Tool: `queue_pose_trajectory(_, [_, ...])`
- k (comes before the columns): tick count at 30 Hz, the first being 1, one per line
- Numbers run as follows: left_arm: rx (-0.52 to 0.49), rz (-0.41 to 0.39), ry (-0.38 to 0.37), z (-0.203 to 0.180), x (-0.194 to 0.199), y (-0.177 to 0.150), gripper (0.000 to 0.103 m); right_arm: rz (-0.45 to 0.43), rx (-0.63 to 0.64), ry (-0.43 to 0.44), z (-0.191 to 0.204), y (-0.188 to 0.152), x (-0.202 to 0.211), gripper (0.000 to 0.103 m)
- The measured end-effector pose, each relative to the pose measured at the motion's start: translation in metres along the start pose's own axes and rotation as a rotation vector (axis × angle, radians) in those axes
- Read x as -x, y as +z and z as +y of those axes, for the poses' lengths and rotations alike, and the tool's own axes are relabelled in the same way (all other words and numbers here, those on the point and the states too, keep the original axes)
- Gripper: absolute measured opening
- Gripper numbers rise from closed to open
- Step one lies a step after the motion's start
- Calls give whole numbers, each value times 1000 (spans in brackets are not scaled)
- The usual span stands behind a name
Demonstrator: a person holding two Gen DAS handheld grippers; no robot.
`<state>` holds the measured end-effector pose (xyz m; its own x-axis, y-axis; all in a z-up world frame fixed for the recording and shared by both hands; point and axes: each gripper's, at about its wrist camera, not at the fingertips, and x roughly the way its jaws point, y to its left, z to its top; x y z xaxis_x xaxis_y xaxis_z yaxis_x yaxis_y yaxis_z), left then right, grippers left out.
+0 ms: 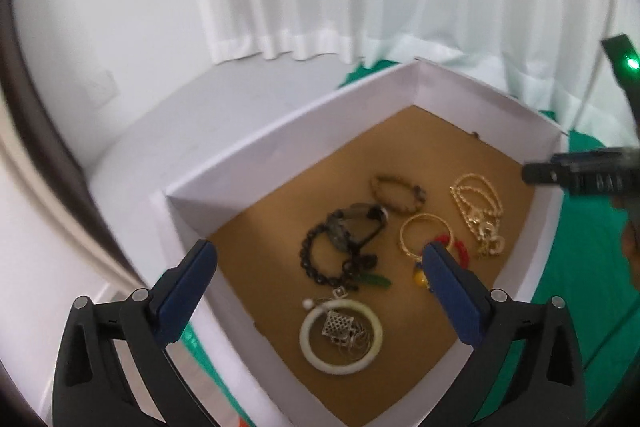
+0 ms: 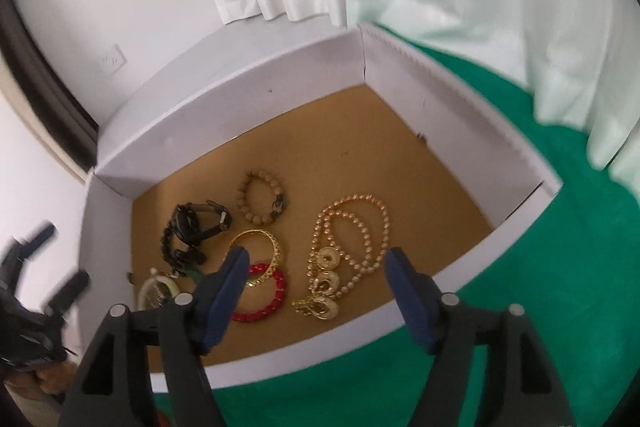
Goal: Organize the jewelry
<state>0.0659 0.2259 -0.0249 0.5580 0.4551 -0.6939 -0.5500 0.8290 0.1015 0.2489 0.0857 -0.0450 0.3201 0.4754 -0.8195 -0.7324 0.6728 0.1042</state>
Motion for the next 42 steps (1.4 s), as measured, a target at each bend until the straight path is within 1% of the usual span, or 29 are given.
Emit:
queue_pose_trajectory(3, [-6, -9, 54, -7, 6, 0, 102, -15, 67, -59, 14, -7, 8, 75])
queue_pose_trajectory(6, [15, 54, 41, -5, 0, -1, 102, -10, 118, -97, 26, -13, 12, 77])
queue_pose_trajectory(10, [48, 100, 7, -1, -6, -2, 102, 8, 139, -103, 36, -17, 12, 77])
queue_pose_trajectory(13, [69, 135, 22, 1, -8, -2, 102, 14, 157, -112, 42, -19, 12, 77])
queue_pose_trajectory(17, [72, 149, 45, 1, -8, -2, 102, 27, 165, -109, 48, -22, 8, 77])
queue_pose_trajectory(23, [121, 206, 11, 8, -12, -1, 102, 61, 163, -115, 58, -27, 1, 77])
queue_pose_trajectory(26, [130, 212, 15, 9, -12, 0, 102, 69, 164, -104, 64, -29, 0, 77])
queue_pose_trajectory(32, [155, 232, 1, 16, -12, 5, 102, 78, 162, -123, 71, -26, 0, 77])
queue_pose_trajectory(37, [165, 242, -2, 20, -11, 9, 102, 82, 137, -123, 70, -21, 8, 77])
queue_pose_trajectory(42, [166, 253, -12, 20, -6, 12, 102, 76, 140, -126, 69, -17, 17, 77])
